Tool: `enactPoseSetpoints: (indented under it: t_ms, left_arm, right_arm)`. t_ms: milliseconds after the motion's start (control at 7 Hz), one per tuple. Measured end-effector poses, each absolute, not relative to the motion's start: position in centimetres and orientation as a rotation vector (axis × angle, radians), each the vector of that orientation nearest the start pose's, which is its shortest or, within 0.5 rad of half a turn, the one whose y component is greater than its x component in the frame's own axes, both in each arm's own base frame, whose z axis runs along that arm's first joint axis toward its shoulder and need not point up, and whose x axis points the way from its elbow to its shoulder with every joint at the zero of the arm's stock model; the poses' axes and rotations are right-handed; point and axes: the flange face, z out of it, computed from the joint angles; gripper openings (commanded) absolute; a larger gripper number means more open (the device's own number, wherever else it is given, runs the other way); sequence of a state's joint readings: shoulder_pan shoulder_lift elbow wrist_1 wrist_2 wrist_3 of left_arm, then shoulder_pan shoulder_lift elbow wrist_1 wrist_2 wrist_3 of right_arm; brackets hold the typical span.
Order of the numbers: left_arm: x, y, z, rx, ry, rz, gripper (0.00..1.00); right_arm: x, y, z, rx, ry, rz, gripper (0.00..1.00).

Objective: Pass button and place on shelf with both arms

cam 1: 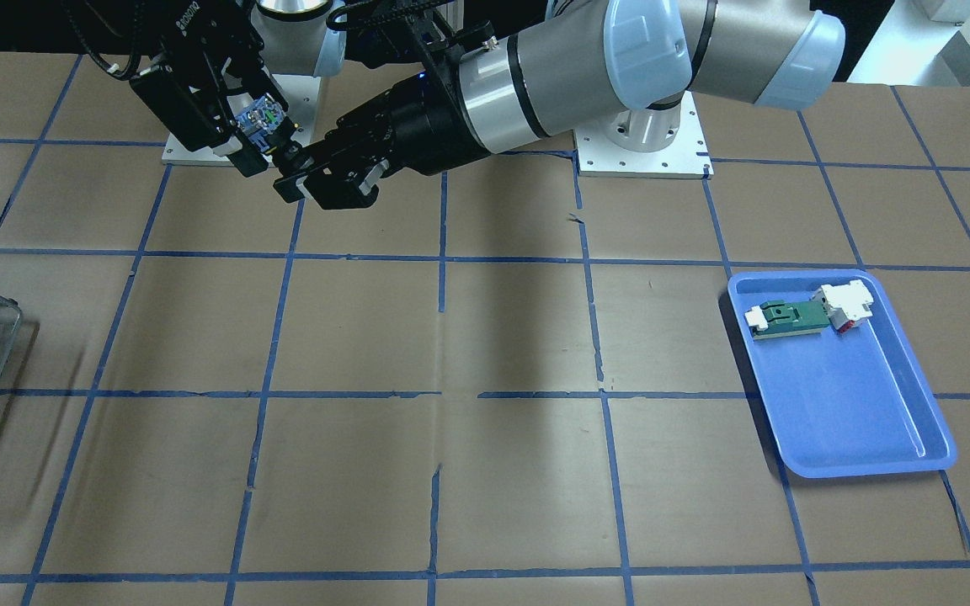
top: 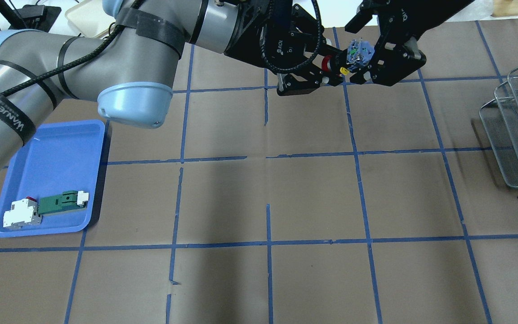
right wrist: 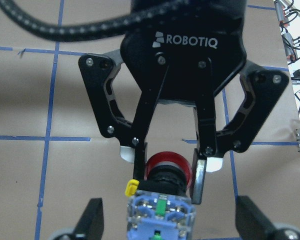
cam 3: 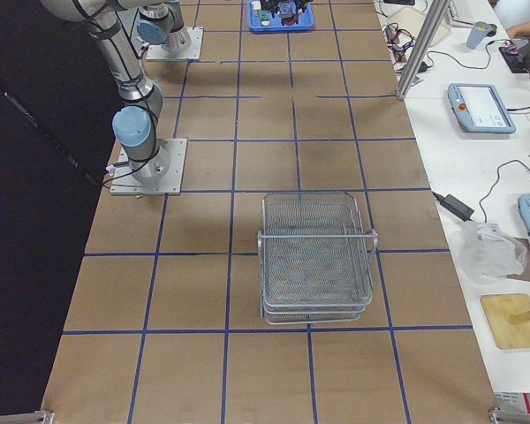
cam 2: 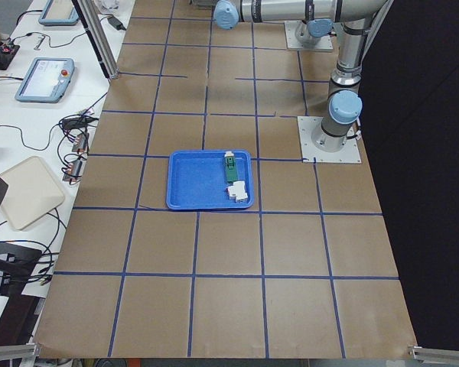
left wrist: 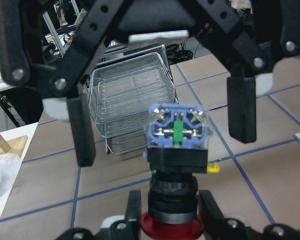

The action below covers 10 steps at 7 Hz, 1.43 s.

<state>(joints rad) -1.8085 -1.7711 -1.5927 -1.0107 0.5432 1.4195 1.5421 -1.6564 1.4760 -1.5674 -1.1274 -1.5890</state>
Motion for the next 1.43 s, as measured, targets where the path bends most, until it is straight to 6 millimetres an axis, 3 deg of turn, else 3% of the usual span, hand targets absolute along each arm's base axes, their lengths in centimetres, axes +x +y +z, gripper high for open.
enactPoseSetpoints:
  t_ms: [143,286,571,1000,1143,1286,1429]
  left_arm:
    - [-34.9,-51.1,47.7,-1.809,-1.365,1.028,0.0]
    - [-34.8,-51.0,47.8,-1.81,-1.365,1.029,0.99]
    - [-34.7,-50.7,48.3,-1.804,-1.386,1.024,1.0]
    - [-33.3,-50.5,49.1,-1.853,-1.574,0.968,1.0]
    - [-32.2,-50.5,49.1,-1.846,-1.722,0.909,1.0]
    - [-30.9,-50.4,48.9,-1.818,-1.911,0.808,1.0]
    - [-29.3,-50.2,49.0,-1.739,-2.09,0.708,1.0]
  right_arm:
    - [16.2,-46.6,58.8,-2.077,2.019,-0.65,0.19]
    - [16.2,-46.4,59.1,-2.08,2.021,-0.654,0.13]
    - [16.2,-46.2,59.1,-2.079,2.026,-0.649,0.04]
    - [15.7,-46.2,58.7,-2.08,2.064,-0.597,0.0]
    - [14.5,-46.5,58.2,-2.086,2.123,-0.537,0.0]
    - [12.0,-47.2,56.9,-2.064,2.234,-0.434,0.0]
    - [7.7,-48.6,55.0,-1.984,2.373,-0.322,0.0]
